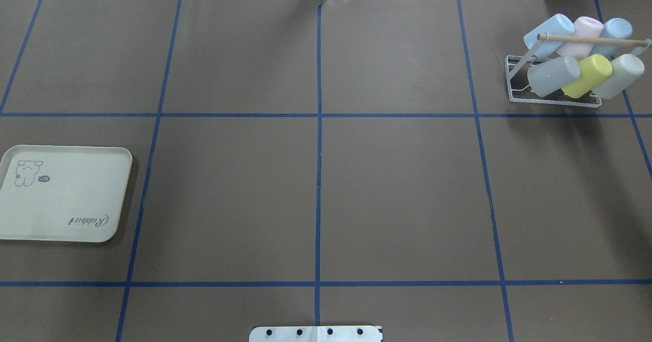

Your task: Transfer IKEA cup to right arm and place on rack

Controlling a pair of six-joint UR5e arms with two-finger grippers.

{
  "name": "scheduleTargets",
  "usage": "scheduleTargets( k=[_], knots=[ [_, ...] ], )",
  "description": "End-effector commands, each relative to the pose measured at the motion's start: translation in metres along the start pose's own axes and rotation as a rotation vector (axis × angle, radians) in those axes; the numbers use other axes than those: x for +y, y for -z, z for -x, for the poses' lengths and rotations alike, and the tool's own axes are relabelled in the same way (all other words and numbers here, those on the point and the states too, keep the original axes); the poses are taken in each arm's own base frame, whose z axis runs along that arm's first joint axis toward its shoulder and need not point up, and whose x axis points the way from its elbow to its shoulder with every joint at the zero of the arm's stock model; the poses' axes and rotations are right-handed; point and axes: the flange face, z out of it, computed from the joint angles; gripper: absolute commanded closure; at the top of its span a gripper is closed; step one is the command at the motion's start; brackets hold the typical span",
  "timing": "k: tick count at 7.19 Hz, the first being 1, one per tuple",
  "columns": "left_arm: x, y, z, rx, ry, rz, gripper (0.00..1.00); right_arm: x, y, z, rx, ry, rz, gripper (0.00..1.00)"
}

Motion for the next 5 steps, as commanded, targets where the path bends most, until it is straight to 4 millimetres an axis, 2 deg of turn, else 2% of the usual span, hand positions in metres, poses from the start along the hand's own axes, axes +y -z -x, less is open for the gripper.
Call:
scheduleTargets(
  k=[1, 5],
  knots=[
    [0.0, 0.007, -0.008, -0.001, -0.016, -0.013, 0.0, -0.001, 0.003, 0.003, 0.002, 0.006, -0.005, 0.0],
    [-0.002, 0.03, -0.033, -0.005, -0.062, -0.057, 0.0, 0.0, 0.012, 0.013, 0.004, 0.029, -0.025, 0.0]
  ],
)
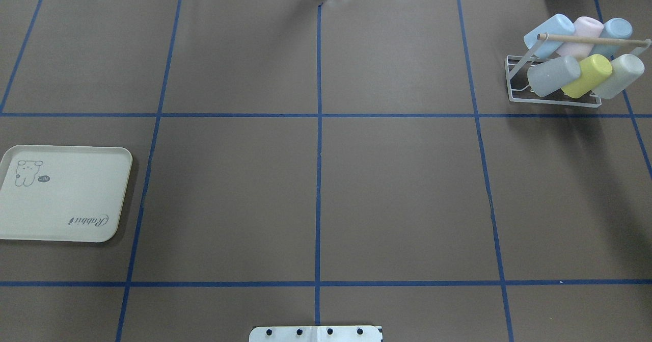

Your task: Transfer IKEA cup to right arm and place on rack

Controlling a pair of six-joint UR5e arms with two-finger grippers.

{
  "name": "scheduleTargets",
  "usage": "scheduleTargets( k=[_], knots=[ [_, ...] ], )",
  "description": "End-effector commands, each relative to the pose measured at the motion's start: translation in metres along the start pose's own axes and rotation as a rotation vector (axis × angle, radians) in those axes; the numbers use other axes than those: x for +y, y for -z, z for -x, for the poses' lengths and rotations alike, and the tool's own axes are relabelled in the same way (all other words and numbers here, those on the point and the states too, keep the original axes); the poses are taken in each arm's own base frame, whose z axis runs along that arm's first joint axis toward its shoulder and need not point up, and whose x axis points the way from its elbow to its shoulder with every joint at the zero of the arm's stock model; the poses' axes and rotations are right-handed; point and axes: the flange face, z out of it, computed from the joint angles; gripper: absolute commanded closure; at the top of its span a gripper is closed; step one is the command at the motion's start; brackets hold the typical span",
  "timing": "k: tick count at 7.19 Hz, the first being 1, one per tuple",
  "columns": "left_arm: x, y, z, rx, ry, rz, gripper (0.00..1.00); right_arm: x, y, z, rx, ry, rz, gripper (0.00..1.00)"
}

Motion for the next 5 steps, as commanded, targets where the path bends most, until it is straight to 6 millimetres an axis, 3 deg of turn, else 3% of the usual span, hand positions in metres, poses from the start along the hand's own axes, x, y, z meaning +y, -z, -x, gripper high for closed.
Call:
scheduleTargets(
  k=[1, 5],
  knots=[
    [-0.0024, 0.0155, -0.0167, -0.002, -0.031, -0.029, 0.0, -0.0003, 0.0011, 0.0007, 0.005, 0.001, -0.003, 0.0],
    [-0.0045, 0.0164, -0.0185, -0.002, -0.04, -0.035, 0.0, -0.0035, 0.0023, 0.002, 0.003, 0.004, -0.006, 0.0]
  ],
)
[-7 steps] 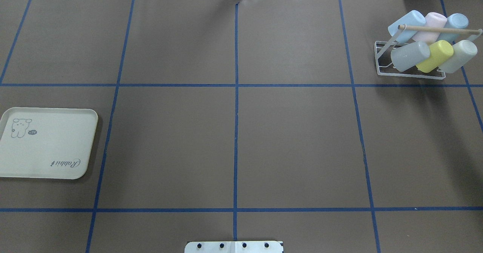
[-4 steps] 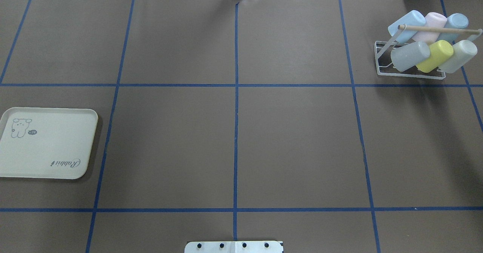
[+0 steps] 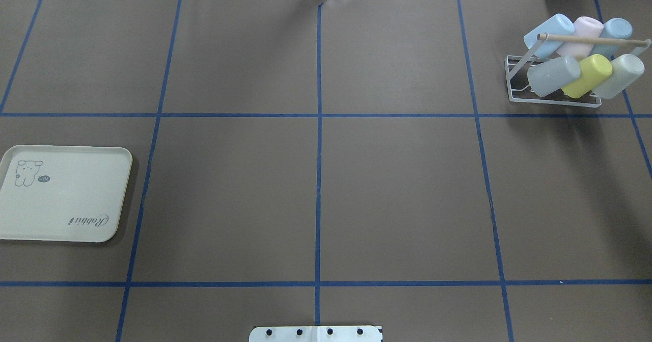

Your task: Transfer IKEA cup to right arm and place on rack

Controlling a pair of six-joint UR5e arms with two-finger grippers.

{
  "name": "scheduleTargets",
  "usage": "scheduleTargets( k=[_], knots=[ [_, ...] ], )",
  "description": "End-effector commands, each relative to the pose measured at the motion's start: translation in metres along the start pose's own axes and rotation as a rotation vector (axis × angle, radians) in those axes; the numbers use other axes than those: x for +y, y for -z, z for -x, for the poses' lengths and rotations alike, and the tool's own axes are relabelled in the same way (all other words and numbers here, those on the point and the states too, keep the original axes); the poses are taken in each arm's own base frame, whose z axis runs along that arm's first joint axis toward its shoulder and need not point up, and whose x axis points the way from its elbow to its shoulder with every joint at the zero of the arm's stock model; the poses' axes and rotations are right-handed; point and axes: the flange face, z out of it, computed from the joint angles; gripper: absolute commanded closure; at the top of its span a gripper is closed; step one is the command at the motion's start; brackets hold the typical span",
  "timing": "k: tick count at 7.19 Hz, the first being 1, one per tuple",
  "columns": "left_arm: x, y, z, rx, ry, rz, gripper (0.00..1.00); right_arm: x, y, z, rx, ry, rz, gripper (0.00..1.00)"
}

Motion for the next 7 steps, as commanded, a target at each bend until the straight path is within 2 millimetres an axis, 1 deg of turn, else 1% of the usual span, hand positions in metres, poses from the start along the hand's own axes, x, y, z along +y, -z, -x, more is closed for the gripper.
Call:
scheduleTargets(
  k=[1, 4, 6, 7],
  knots=[
    [0.0001, 0.0012, -0.0015, 0.0, -0.004, -0.003, 0.0, -0.0027, 0.0007, 0.0015, 0.0, 0.006, -0.003, 0.0],
    [0.0003, 0.0007, -0.001, 0.0, -0.003, -0.002, 0.0, -0.0033, 0.0002, 0.001, -0.002, 0.004, -0.002, 0.0],
    [0.002, 0.0, 0.001, -0.003, 0.002, 0.0, 0.0, -0.0071, 0.0029, 0.0036, 0.001, 0.047, -0.043, 0.0],
    [0.0014, -0.0012, 0.0013, -0.002, 0.002, 0.002, 0.0, -0.0075, 0.0011, 0.0017, 0.001, 0.054, -0.05, 0.0]
  ],
)
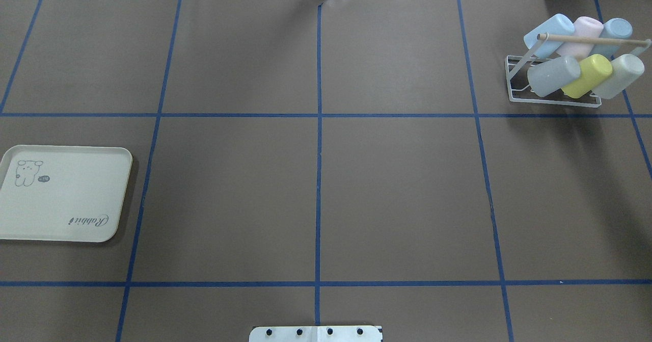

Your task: Transfer IKEA cup to right arm and place on rack

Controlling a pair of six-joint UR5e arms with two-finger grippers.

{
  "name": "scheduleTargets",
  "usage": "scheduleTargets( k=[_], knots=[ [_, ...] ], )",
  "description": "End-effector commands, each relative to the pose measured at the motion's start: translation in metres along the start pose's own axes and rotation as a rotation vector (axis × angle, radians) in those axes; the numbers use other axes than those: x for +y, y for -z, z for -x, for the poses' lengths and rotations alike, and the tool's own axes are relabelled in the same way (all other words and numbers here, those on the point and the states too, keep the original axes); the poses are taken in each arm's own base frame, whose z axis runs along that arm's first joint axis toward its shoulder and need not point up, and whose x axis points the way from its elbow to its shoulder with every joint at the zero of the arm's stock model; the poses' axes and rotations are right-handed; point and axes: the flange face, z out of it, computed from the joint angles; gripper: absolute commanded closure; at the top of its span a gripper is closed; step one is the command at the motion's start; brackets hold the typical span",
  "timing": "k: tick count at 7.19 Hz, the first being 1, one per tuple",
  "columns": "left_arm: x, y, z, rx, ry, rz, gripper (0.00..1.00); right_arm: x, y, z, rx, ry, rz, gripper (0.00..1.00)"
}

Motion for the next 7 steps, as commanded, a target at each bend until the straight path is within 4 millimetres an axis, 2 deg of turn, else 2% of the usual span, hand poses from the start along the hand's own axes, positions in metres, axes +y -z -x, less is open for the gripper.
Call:
scheduleTargets(
  k=[1, 3, 5, 7],
  knots=[
    [0.0, 0.0, 0.001, -0.001, 0.0, -0.001, 0.0, -0.001, -0.001, -0.002, 0.003, 0.015, -0.015, 0.0],
    [0.0, 0.001, 0.0, -0.003, -0.001, -0.002, 0.0, -0.001, -0.008, -0.009, 0.001, 0.001, -0.001, 0.0],
    [-0.001, 0.002, -0.001, 0.0, -0.003, -0.005, 0.0, -0.004, -0.005, -0.005, -0.002, 0.009, -0.009, 0.0],
    [-0.003, 0.016, -0.015, -0.004, -0.029, -0.031, 0.0, -0.007, -0.006, -0.004, -0.003, 0.011, -0.008, 0.0]
  ],
)
